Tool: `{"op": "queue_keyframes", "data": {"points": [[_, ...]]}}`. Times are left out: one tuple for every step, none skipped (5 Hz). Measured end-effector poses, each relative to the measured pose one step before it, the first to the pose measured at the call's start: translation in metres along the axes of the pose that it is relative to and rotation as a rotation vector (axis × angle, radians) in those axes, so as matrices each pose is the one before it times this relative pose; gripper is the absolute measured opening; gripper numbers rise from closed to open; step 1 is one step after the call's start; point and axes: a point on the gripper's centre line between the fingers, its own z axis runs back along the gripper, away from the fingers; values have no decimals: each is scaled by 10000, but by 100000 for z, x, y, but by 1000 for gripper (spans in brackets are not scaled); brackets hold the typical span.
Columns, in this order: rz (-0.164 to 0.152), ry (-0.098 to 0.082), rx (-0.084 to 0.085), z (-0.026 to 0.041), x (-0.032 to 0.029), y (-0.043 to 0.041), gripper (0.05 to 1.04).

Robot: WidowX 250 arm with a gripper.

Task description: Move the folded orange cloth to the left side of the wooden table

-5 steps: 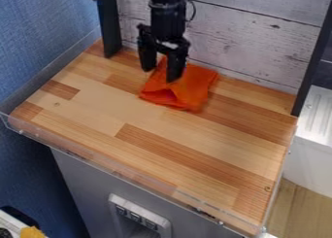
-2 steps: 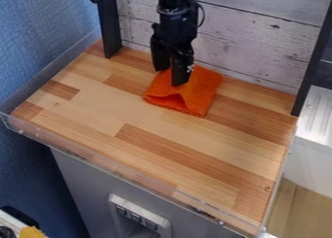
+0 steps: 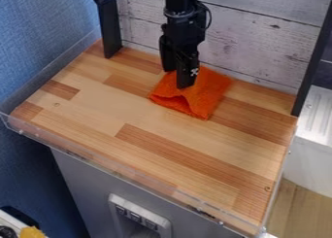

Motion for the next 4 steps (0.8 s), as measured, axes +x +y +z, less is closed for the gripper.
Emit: {"op": "queue_keyframes", "data": {"points": [[-240,-99,-36,54,509,264,662],[-211,100,-289,-900,207,-65,362],[-165,17,-172,-848,350,159,152],[-82,169,-301,-1137,53,-53,67]]}}
